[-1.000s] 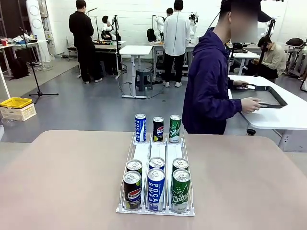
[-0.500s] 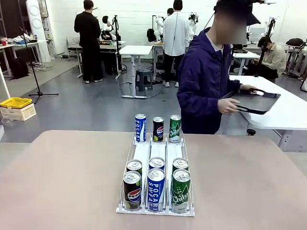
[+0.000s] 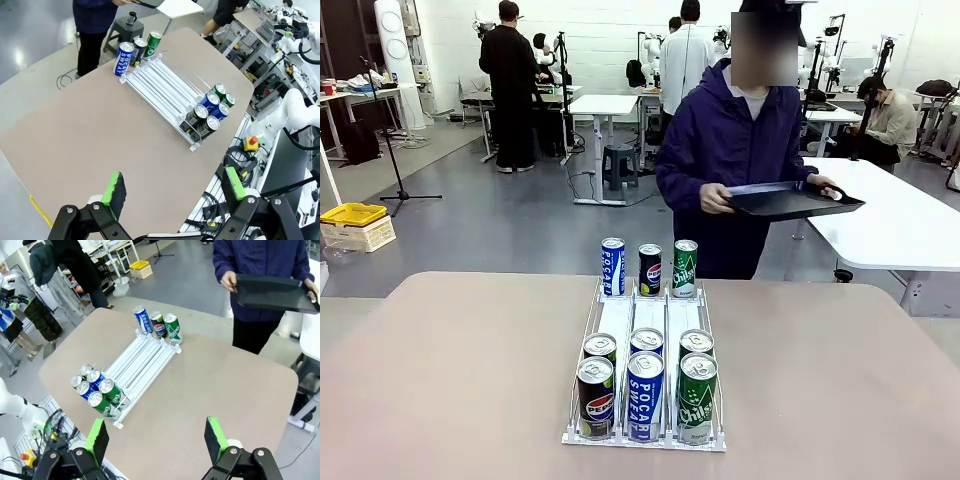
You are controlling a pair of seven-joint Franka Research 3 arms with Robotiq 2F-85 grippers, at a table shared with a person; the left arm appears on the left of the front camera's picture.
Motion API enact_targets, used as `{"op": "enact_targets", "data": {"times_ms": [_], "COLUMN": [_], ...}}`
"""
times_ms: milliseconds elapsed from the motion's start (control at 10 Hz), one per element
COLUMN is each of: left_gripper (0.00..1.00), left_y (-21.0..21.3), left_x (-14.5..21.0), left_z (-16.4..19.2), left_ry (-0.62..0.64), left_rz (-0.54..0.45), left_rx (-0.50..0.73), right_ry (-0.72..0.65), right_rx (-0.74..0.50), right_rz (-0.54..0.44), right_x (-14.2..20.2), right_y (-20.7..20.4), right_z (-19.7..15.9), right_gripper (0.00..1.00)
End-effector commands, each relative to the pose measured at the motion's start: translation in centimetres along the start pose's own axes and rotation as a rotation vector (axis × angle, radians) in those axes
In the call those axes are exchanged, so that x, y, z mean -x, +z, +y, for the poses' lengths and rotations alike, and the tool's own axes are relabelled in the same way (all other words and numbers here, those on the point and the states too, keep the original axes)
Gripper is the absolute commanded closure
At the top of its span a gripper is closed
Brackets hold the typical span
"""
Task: Retrieve and hand over the desired beverage to the person.
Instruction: Pick up a can of the same type that the person held from the Automatic Can Dispenser.
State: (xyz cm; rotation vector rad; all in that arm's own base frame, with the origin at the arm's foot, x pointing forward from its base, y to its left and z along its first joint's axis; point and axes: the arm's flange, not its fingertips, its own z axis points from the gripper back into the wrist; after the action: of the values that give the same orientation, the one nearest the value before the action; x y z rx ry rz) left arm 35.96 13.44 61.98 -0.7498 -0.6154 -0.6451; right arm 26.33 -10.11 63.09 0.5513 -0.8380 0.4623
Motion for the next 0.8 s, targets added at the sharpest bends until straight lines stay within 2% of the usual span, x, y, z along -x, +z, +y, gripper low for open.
{"op": "enact_targets", "data": {"times_ms": [0,700], "left_gripper": [0.0,0.0], "left_y": [0.17,0.17], "left_x": [-0.17,-0.17], "left_z": [0.24,0.24], "left_ry": [-0.026,-0.026], "left_rz": [-0.018,-0.018], "left_rx": [0.014,0.014], "right_ry": [0.005,0.005], "right_rx": [-0.023,-0.023], "right_rz": [-0.005,-0.005], "right_x": [0.07,0.07], "right_y": [-0.18,-0.18], "right_z": [-0.14,-0.14], "right_gripper": [0.0,0.0]}}
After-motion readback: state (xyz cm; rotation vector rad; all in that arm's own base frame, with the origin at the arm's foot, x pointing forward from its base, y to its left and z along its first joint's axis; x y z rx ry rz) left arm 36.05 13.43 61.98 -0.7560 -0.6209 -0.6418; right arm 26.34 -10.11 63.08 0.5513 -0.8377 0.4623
